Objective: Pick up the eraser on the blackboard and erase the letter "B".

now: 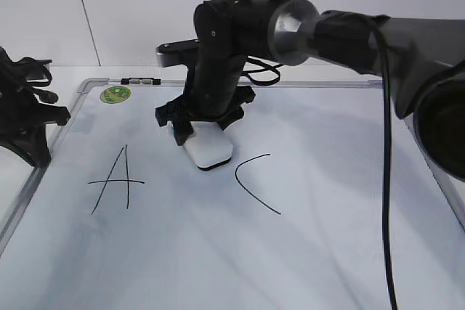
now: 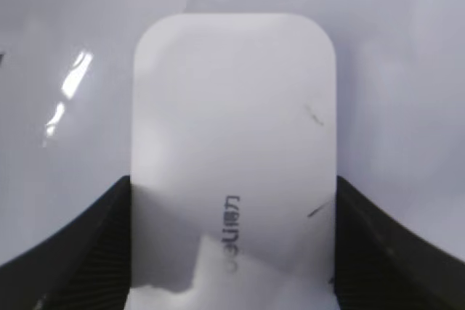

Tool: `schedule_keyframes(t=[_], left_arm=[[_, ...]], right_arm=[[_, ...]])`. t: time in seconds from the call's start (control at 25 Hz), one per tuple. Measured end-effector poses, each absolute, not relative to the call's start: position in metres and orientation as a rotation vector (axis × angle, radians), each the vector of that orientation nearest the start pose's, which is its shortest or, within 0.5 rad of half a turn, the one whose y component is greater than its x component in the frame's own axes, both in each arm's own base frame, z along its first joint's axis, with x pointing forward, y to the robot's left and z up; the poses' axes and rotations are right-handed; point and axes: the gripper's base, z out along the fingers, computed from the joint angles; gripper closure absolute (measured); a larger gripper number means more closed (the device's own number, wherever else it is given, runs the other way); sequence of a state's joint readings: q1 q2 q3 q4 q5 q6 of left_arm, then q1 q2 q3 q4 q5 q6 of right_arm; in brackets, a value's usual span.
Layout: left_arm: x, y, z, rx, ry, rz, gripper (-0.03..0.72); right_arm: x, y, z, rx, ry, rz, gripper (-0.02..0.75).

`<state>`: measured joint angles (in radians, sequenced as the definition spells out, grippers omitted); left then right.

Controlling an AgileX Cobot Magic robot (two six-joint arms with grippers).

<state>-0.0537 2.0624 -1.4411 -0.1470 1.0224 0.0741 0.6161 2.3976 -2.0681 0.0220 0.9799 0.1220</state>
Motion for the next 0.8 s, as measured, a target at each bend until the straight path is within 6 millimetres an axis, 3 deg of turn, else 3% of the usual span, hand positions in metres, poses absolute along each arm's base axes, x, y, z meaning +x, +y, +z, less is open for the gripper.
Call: schedule_keyframes(t=[0.16,0.44,0.8], left_arm=[[0.395,-0.033,0.155,0.081,3.118,-0.196,0.672],[0.395,-0.033,0.155,0.076,3.115,-0.204,0.672],[0.395,-0.033,0.155,0.076,3.115,-0.204,0.672]], right_arm=[[0.429,0.289,0.163,-0.638,2.724,0.2,0.178],[0.432,0.29,0.17,-0.645,2.755,0.182,0.178],[0.431,0.272,0.187,-0.656,2.829,0.06,0.179]])
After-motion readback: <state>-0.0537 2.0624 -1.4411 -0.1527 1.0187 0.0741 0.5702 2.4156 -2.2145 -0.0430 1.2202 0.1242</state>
